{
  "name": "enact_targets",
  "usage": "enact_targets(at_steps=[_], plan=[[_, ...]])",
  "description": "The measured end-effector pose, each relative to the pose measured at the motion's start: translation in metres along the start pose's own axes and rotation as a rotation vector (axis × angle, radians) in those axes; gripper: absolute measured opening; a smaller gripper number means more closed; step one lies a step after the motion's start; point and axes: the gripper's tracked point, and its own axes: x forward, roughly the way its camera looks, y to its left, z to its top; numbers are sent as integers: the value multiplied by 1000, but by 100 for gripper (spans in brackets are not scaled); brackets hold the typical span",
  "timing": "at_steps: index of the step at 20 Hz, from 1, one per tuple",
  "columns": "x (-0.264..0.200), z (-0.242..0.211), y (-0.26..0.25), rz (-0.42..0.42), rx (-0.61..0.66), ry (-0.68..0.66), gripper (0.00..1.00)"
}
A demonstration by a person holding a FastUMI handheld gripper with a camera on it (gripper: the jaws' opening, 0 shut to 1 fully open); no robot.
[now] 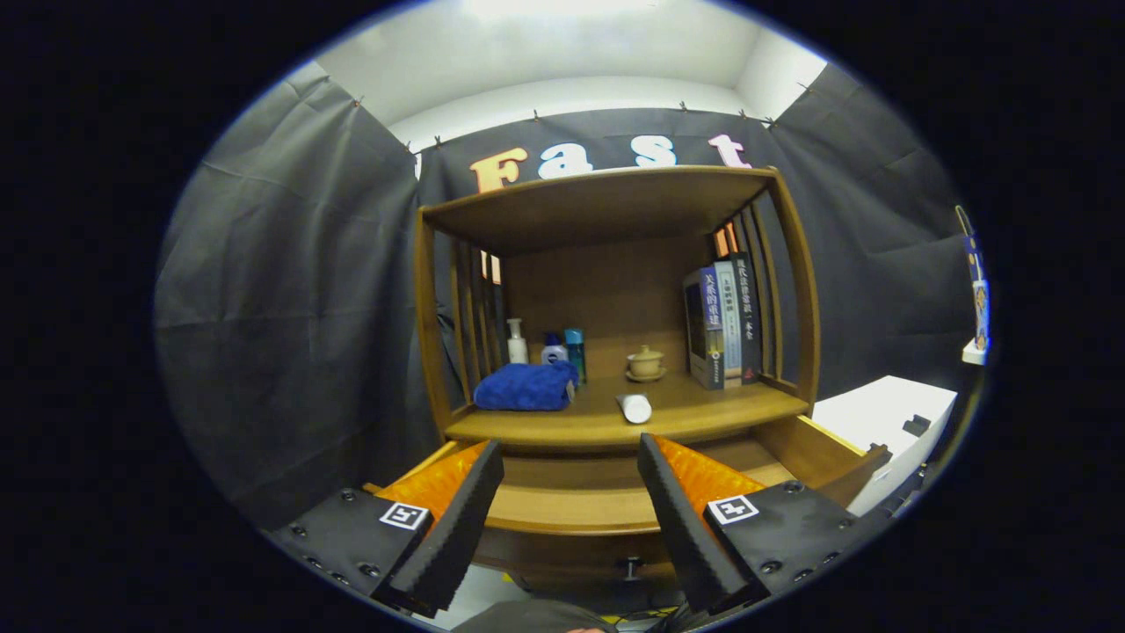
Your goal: Pull open the drawer, take out the items inside it, and place them on the countertop above the cabinet.
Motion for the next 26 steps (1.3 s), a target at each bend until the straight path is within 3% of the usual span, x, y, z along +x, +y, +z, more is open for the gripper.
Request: enact_targets(at_steps=[6, 13, 26], plan=[[-10, -34, -7, -12, -58, -18, 97], [1, -97, -3, -10, -90, 81, 97], [15, -107, -10, -74, -107, 51, 96]])
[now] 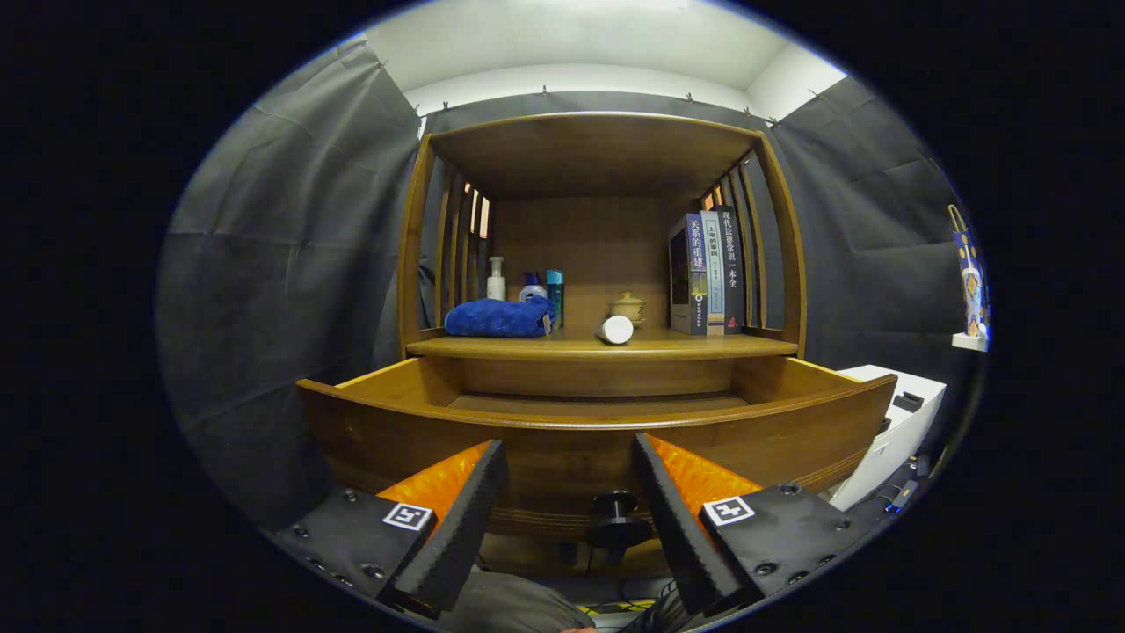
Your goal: Pull open the drawer, take out the items inside it, and place them on the countertop above the cabinet.
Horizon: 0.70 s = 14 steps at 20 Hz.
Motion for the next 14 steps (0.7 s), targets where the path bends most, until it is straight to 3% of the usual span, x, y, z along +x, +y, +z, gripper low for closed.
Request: enact_targets(at_steps=[14], plan=[[93, 14, -7, -50, 3, 43, 97]])
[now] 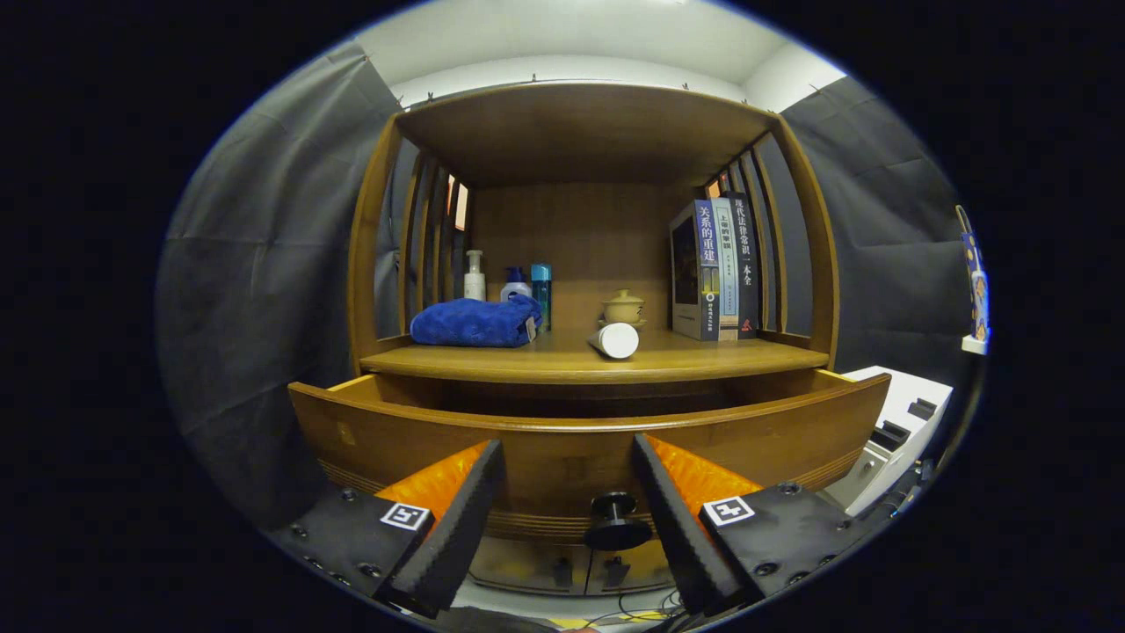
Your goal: Pull open the drawer, take out the items inside it, and place them on the countertop above the cabinet.
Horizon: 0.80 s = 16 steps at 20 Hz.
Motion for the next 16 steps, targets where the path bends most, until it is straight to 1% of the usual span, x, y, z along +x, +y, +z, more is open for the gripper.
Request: enact_targets(at_steps=[3, 7, 14, 16], plan=[[22, 2, 0, -22, -4, 8, 97], [48, 2, -2, -31, -31, 17, 97], [76, 5, -1, -38, -36, 29, 97], [75, 4, 1, -43, -49, 26, 98]])
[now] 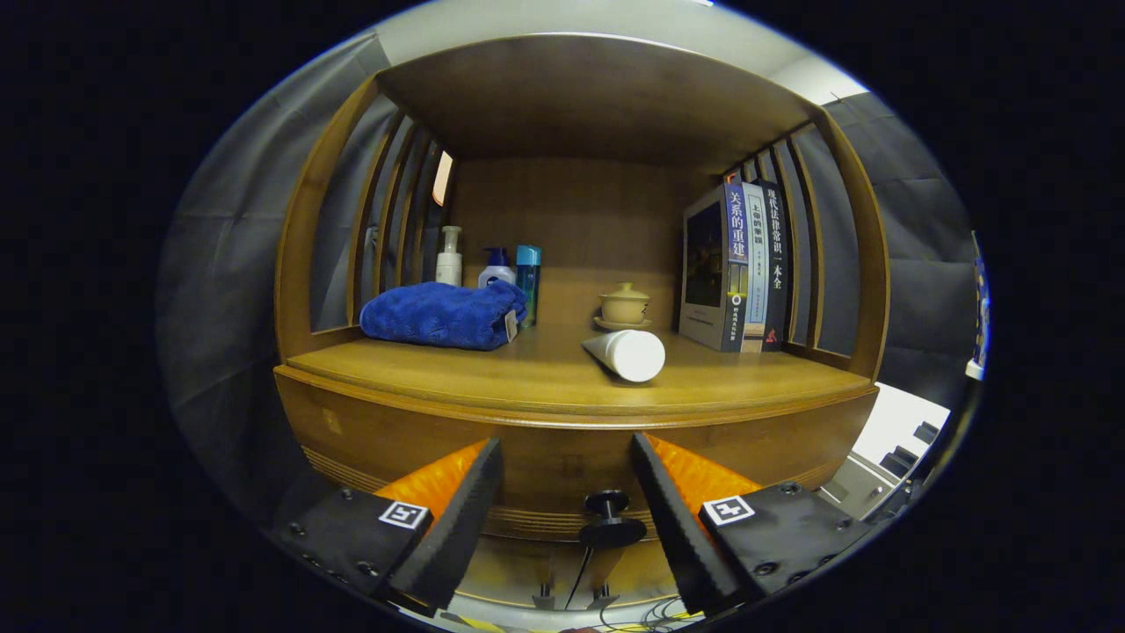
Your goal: Pull open the drawer, take out the items inside it, and place them on the countertop above the cabinet.
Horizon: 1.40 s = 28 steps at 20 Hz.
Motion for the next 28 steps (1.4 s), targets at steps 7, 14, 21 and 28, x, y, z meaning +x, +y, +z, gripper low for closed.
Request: enact_targets(at_steps=[7, 14, 21, 28], plan=[[-14, 13, -4, 8, 50, 13, 99], [-80, 83, -21, 53, 64, -69, 99], [-135, 126, -40, 104, 6, -128, 99], [-170, 166, -55, 159, 99, -175, 99]])
